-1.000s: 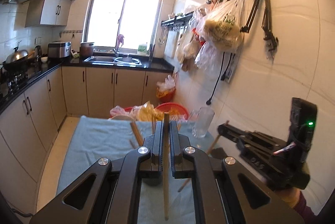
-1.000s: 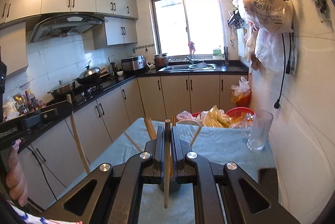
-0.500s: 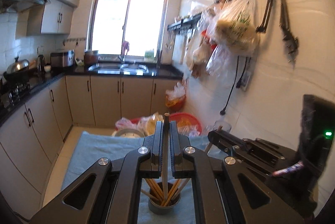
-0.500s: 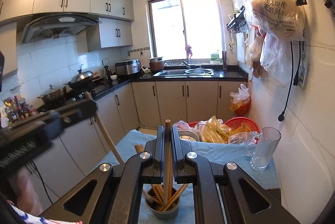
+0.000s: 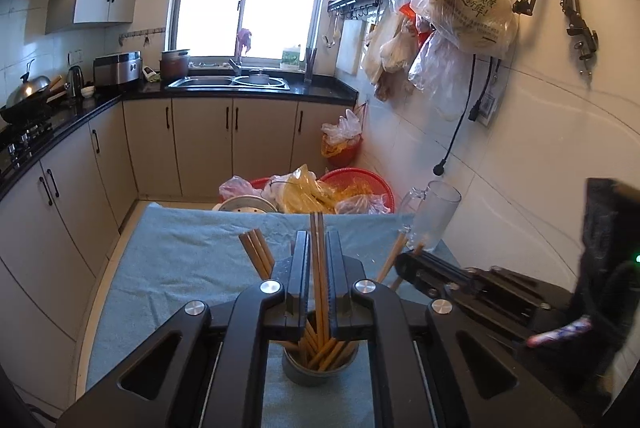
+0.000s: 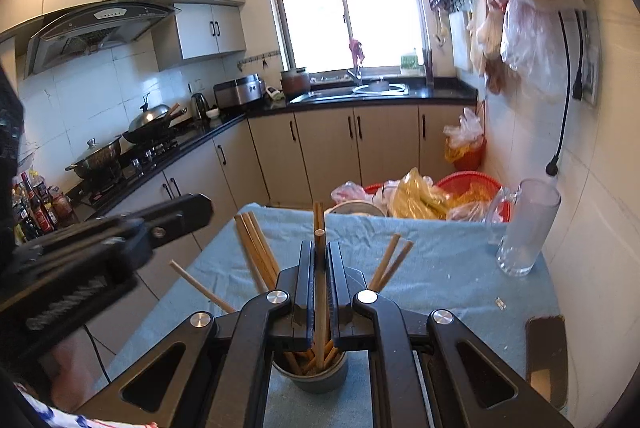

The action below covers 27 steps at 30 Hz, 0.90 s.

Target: Organize utensils

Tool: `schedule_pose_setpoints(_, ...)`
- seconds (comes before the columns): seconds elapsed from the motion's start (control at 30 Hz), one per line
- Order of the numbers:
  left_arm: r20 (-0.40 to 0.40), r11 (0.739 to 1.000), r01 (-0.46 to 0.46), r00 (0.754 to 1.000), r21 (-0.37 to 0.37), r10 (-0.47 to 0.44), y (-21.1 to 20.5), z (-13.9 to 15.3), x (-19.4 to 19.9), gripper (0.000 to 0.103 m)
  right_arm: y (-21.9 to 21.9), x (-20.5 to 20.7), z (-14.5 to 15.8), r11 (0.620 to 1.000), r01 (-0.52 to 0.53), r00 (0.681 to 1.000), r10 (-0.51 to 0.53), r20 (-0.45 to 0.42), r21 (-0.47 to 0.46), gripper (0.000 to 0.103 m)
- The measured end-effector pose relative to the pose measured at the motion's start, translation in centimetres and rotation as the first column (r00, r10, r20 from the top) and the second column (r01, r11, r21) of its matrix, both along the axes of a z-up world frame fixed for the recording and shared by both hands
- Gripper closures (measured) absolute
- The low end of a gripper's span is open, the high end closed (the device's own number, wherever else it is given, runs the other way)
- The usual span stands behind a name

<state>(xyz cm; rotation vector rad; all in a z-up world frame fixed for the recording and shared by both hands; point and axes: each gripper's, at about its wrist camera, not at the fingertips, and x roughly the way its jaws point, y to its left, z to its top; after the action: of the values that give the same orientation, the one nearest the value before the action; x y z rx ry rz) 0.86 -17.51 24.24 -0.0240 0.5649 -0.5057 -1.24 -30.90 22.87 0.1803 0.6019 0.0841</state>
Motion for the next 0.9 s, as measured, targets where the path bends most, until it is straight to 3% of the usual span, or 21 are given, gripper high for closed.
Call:
schedule_pose_setpoints(0.13,0.001,1.0,-0.012,1.0,-0.014,0.012,1.1,0.3,-1.1,0.077,-0.3,0.2,-0.7,1.0,0.009,1.0,-0.009,-0.012,0.024,0.096)
schedule_pose_setpoints(0.2,0.004,0.999,-0.019,1.0,-0.031,0.019,1.7,0.5,-1.8,0.071,-0.7,0.2,-0.8,0.999,0.017,1.0,-0.016,-0.015,0.046,0.09)
schedule_pose_setpoints(0.27,0.008,0.998,-0.028,1.0,-0.055,0.028,2.6,0.8,-2.6,0.065,-1.1,0.1,-0.7,0.998,0.027,1.0,-0.026,-0.009,0.063,0.076)
schedule_pose_setpoints(0.33,0.017,0.997,-0.041,0.999,-0.069,0.042,3.2,1.1,-3.3,0.058,-1.1,-0.3,-0.5,0.997,0.037,0.999,-0.037,0.001,0.063,0.069)
schedule_pose_setpoints(0.53,0.057,0.996,-0.073,0.995,-0.056,0.076,4.4,1.5,-5.4,0.05,-1.2,-1.7,0.0,0.996,0.062,0.998,-0.063,0.016,0.056,0.058)
schedule_pose_setpoints(0.63,0.068,0.995,-0.087,0.994,-0.047,0.09,4.8,1.2,-6.1,0.044,-1.2,-2.3,-0.1,0.996,0.073,0.997,-0.073,0.01,0.055,0.057)
schedule_pose_setpoints(0.9,0.034,0.992,-0.124,0.992,0.02,0.124,5.1,-0.8,-5.5,0.043,-1.5,-3.2,-0.9,0.994,0.093,0.996,-0.092,-0.02,0.058,0.052)
